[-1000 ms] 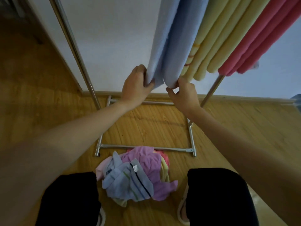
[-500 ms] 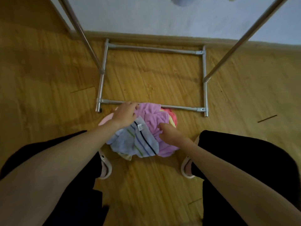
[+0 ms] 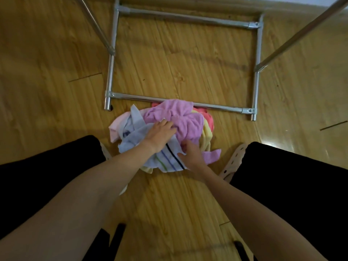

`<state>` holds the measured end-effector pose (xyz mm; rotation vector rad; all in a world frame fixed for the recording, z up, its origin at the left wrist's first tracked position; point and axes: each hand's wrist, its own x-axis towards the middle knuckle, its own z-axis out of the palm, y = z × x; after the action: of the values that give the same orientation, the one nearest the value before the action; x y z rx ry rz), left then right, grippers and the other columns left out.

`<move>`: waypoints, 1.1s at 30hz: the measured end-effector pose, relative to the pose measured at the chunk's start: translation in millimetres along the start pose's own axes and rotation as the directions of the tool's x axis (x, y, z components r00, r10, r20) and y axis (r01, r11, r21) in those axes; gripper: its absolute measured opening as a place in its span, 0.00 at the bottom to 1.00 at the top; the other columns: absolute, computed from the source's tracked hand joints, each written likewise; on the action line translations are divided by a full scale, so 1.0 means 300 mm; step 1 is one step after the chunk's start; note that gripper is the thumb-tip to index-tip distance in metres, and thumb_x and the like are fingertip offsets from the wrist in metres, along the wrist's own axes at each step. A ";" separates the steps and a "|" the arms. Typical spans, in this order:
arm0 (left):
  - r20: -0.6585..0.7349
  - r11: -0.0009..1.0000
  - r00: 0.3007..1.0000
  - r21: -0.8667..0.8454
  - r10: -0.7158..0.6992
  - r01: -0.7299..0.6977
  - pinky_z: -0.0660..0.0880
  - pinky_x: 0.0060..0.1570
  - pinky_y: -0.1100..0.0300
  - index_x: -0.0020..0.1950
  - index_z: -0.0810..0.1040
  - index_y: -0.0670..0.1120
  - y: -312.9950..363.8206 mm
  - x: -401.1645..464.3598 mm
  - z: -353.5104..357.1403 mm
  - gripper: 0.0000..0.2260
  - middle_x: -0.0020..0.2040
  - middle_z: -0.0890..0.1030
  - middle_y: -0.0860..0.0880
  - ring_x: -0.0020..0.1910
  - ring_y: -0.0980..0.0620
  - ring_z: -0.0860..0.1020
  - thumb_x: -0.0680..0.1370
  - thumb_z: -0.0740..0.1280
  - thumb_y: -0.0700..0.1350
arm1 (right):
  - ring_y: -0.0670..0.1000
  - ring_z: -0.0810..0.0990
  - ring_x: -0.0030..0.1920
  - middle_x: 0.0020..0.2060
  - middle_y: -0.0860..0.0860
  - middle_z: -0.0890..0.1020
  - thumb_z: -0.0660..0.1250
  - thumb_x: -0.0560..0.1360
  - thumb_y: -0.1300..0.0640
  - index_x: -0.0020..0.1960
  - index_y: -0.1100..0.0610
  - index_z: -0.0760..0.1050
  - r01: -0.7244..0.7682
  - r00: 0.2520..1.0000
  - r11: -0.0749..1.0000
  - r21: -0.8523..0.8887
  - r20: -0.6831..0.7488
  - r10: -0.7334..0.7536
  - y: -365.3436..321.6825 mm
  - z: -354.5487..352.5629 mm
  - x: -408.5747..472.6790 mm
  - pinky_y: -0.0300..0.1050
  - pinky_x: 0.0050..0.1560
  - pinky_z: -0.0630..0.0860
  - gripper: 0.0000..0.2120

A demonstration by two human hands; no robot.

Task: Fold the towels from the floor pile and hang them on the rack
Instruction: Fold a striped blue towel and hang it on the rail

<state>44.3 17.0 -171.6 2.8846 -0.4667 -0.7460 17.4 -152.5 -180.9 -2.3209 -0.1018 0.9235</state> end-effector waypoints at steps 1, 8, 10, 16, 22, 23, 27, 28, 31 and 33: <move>0.007 1.000 1.000 0.023 0.013 -0.013 0.66 0.60 0.53 0.67 0.70 0.49 -0.002 -0.002 -0.005 0.16 0.67 0.68 0.48 0.66 0.44 0.66 0.79 0.60 0.40 | 0.53 0.77 0.39 0.38 0.55 0.80 0.66 0.70 0.55 0.44 0.63 0.75 0.001 1.000 1.000 0.013 0.000 -0.001 -0.012 -0.007 -0.005 0.51 0.40 0.73 0.10; -0.193 0.993 0.974 -0.007 0.118 -0.122 0.71 0.54 0.51 0.51 0.77 0.44 -0.050 -0.107 -0.112 0.12 0.47 0.79 0.45 0.50 0.43 0.76 0.68 0.70 0.36 | 0.52 0.75 0.33 0.28 0.48 0.75 0.67 0.70 0.58 0.31 0.54 0.69 0.002 0.989 0.994 -0.106 0.145 0.014 -0.036 -0.011 -0.062 0.49 0.38 0.70 0.11; -0.195 0.988 0.970 -0.027 0.143 -0.151 0.73 0.49 0.49 0.51 0.76 0.43 -0.051 -0.161 -0.175 0.16 0.41 0.80 0.44 0.45 0.42 0.77 0.65 0.72 0.35 | 0.56 0.77 0.35 0.31 0.51 0.77 0.66 0.73 0.55 0.33 0.55 0.71 0.035 0.981 0.989 -0.141 0.196 -0.007 -0.052 -0.021 -0.093 0.51 0.40 0.71 0.11; -0.360 0.993 0.927 -0.077 -0.109 0.087 0.67 0.24 0.55 0.50 0.73 0.42 0.003 -0.348 -0.430 0.09 0.32 0.78 0.43 0.29 0.41 0.78 0.73 0.70 0.38 | 0.55 0.79 0.40 0.39 0.55 0.83 0.65 0.74 0.51 0.38 0.57 0.77 0.067 0.980 0.983 -0.170 0.199 -0.033 -0.111 -0.106 -0.187 0.53 0.44 0.76 0.11; -0.565 0.875 0.714 -0.463 -0.413 0.140 0.62 0.26 0.54 0.53 0.71 0.43 0.121 -0.593 -0.668 0.05 0.33 0.77 0.44 0.29 0.44 0.74 0.82 0.57 0.43 | 0.52 0.70 0.35 0.30 0.51 0.72 0.64 0.77 0.56 0.33 0.55 0.69 0.120 0.992 0.985 -0.126 0.038 -0.117 -0.191 -0.286 -0.352 0.45 0.36 0.62 0.14; -0.589 0.854 0.679 -0.509 -0.439 0.111 0.64 0.27 0.53 0.52 0.70 0.44 0.142 -0.636 -0.698 0.04 0.33 0.76 0.45 0.29 0.46 0.74 0.82 0.58 0.43 | 0.51 0.69 0.34 0.30 0.51 0.72 0.64 0.78 0.57 0.34 0.57 0.70 0.142 0.990 0.985 -0.097 -0.014 -0.144 -0.210 -0.318 -0.389 0.45 0.36 0.60 0.14; -0.649 0.770 0.520 -0.638 -0.555 0.025 0.66 0.30 0.58 0.51 0.70 0.44 0.203 -0.786 -0.804 0.03 0.34 0.72 0.55 0.30 0.54 0.71 0.81 0.60 0.43 | 0.51 0.68 0.32 0.27 0.52 0.71 0.65 0.77 0.60 0.37 0.65 0.73 0.237 0.956 0.971 0.007 -0.178 -0.232 -0.284 -0.443 -0.522 0.46 0.34 0.59 0.12; -0.645 0.743 0.500 -0.669 -0.578 -0.004 0.65 0.30 0.59 0.51 0.69 0.45 0.212 -0.816 -0.829 0.02 0.33 0.71 0.56 0.29 0.56 0.70 0.81 0.60 0.43 | 0.50 0.69 0.31 0.26 0.51 0.71 0.65 0.77 0.60 0.38 0.65 0.74 0.251 0.945 0.968 0.014 -0.222 -0.241 -0.304 -0.480 -0.555 0.45 0.33 0.58 0.11; -0.613 0.674 0.486 -0.736 -0.623 -0.064 0.63 0.28 0.65 0.48 0.68 0.48 0.229 -0.897 -0.914 0.03 0.31 0.70 0.56 0.27 0.60 0.68 0.80 0.62 0.43 | 0.40 0.69 0.26 0.25 0.46 0.71 0.65 0.77 0.63 0.36 0.56 0.76 0.303 0.911 0.943 0.135 -0.333 -0.245 -0.392 -0.598 -0.672 0.39 0.30 0.61 0.11; -0.556 0.600 0.500 -0.795 -0.664 -0.089 0.62 0.28 0.65 0.48 0.68 0.49 0.243 -0.945 -0.972 0.05 0.31 0.71 0.53 0.26 0.60 0.67 0.79 0.63 0.42 | 0.39 0.67 0.24 0.24 0.47 0.68 0.64 0.76 0.64 0.32 0.53 0.73 0.327 0.894 0.910 0.255 -0.396 -0.210 -0.456 -0.676 -0.755 0.36 0.28 0.62 0.15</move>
<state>-67.2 53.4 224.6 2.0873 0.4690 0.4406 -1.6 -216.0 145.8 -2.0661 -0.1124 0.3325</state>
